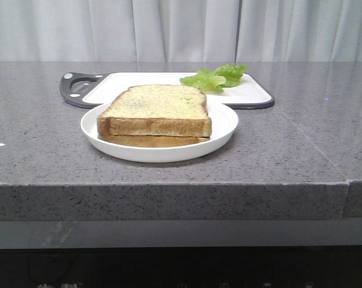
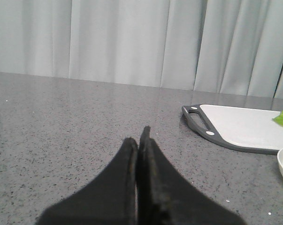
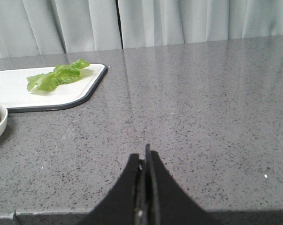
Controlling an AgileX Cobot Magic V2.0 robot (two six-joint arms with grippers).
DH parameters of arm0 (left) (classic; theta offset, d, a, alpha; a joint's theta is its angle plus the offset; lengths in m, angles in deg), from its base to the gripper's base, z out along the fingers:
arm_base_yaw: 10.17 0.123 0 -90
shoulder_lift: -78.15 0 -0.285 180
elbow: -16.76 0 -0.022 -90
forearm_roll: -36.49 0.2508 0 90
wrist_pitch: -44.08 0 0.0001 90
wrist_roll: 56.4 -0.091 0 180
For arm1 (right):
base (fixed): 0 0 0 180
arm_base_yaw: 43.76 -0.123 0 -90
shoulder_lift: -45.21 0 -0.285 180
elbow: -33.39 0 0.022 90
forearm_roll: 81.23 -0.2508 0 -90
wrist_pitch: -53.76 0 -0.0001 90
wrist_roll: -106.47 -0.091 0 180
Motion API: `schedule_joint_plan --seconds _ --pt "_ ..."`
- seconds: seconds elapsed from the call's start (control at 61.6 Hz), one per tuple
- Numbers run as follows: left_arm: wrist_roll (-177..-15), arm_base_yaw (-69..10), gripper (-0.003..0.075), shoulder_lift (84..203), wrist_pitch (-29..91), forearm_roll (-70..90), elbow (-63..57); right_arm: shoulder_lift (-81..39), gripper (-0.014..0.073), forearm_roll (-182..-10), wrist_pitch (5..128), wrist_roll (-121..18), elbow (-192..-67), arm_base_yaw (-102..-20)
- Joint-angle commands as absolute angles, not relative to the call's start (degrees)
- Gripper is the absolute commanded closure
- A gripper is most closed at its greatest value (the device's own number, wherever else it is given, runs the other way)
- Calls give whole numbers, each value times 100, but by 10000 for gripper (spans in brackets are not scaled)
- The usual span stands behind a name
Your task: Left arm grabs bread, right arm adds lettuce
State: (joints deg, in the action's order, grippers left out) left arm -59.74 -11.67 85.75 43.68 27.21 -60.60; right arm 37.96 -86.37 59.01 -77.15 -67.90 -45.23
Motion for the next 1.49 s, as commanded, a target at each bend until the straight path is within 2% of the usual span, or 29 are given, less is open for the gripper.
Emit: schedule_joint_plan --seconds 0.0,0.325,0.649,0.763,1.266,1.33,1.363,1.428,1.477 --pt "-5965 -1192 741 8466 4842 2616 -5754 3922 710 -8575 5502 -7668 -7151 -4520" --pt "-5965 -1192 741 9029 3354 2616 -3701 3551 710 -8486 6697 -7506 -8845 -4520" --pt "-5965 -1192 741 10585 1774 2606 -1676 1901 710 -8397 7941 -7501 -10856 -4520" --pt "-5965 -1192 741 11033 1548 2606 -1521 1344 710 -8397 8304 -7507 -11105 -4520" --pt "-5965 -1192 736 12460 1329 2516 -1545 -174 710 -8397 8407 -7507 -11071 -4520" --pt "-5975 -1192 695 12629 1270 2388 -1532 -326 694 -8397 8407 -7507 -11071 -4520" --pt "-5986 -1192 645 12739 1214 2335 -1498 -399 664 -8397 8407 -7507 -11071 -4520" --pt "-5997 -1192 504 12944 1094 2225 -1442 -502 580 -8397 8407 -7507 -11071 -4520" --pt "-6083 -1192 407 13104 1007 2058 -1371 -589 467 -8397 8407 -7507 -11071 -4520"
